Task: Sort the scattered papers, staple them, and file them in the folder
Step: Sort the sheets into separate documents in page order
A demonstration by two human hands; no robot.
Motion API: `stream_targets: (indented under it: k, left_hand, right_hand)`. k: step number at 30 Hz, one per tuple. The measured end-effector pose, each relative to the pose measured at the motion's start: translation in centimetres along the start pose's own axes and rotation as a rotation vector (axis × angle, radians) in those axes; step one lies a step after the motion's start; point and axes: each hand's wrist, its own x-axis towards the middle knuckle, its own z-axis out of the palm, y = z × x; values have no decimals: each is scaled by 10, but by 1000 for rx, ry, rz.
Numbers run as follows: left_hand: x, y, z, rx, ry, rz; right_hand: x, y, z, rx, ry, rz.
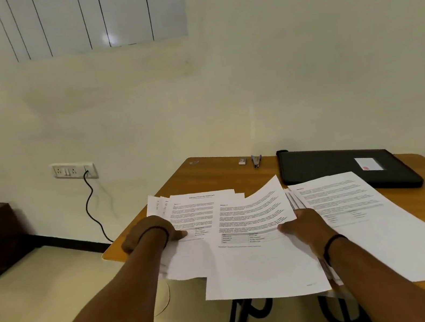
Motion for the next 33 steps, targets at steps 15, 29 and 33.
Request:
stream_targets:
  k: [15,29,33]
  left_hand:
    - [-142,15,-81,-595,125,322]
    - [-188,40,-109,-1290,-305,728]
    - [-193,46,-80,-1284,-517,647]
  right_hand:
    - [-16,-9,-14,-35,251,-84]
    - [-42,-64,-6,589,-108,-227]
    - [-55,-70,-6,787,-203,-216]
